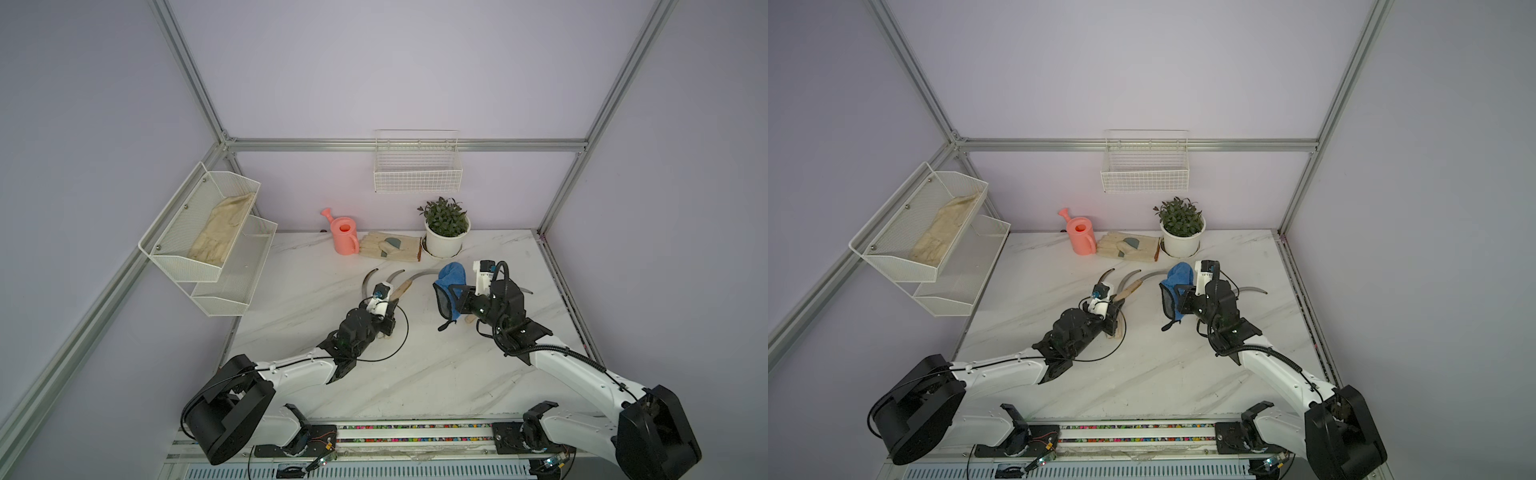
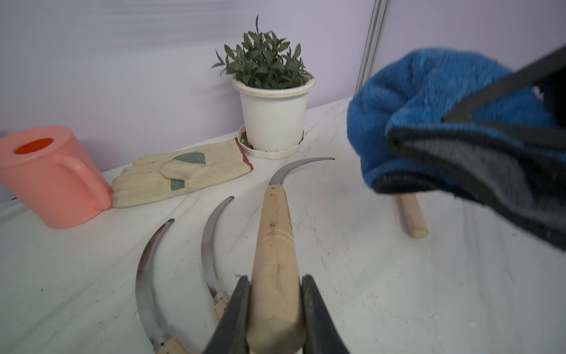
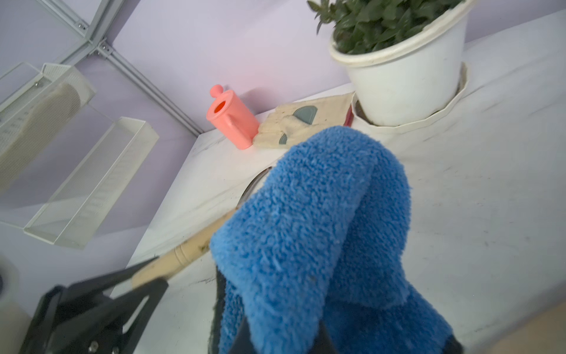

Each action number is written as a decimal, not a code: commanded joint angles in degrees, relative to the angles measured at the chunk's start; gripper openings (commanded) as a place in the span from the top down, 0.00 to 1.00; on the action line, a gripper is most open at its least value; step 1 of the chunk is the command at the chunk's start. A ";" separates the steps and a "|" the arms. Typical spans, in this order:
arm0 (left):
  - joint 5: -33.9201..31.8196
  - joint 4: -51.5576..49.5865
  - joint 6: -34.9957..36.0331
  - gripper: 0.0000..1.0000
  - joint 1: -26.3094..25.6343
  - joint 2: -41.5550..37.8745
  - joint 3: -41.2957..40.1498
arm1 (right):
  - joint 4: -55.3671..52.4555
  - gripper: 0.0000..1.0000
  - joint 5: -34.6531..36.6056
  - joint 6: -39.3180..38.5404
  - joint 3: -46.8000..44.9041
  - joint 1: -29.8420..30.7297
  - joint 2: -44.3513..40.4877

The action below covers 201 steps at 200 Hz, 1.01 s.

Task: Wipe small sickles with rags
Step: Adjust the small sickle.

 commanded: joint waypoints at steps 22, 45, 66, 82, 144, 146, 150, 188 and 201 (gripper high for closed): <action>9.04 -4.45 -18.48 1.00 3.60 -2.80 2.91 | 4.04 1.00 2.45 0.71 -1.76 8.62 4.65; 17.67 -2.58 -20.87 1.00 3.70 -1.30 3.73 | 7.80 1.00 3.30 0.87 -1.32 10.68 9.97; 25.78 -1.09 -22.48 1.00 3.68 0.85 5.16 | 10.96 1.00 4.73 0.94 0.10 10.68 15.28; 30.40 1.26 -24.43 1.00 3.69 2.65 5.45 | 12.72 1.00 5.51 1.13 1.75 10.68 18.50; 30.54 -5.27 -23.97 1.00 3.76 8.84 10.47 | 11.55 1.00 10.15 0.62 12.08 10.37 25.98; 30.34 -5.51 -23.98 1.00 3.77 8.88 10.53 | 11.49 1.00 10.21 0.56 12.44 10.34 26.20; 30.06 -5.85 -23.97 1.00 3.77 8.89 10.68 | 11.27 1.00 10.21 0.44 13.14 10.25 26.68; 29.45 -7.05 -24.62 1.00 3.77 9.42 11.28 | 9.54 1.00 9.99 -0.69 19.44 10.15 31.02; 29.33 -7.62 -24.98 1.00 3.78 9.75 11.59 | 9.79 1.00 9.71 -1.74 20.57 10.15 31.83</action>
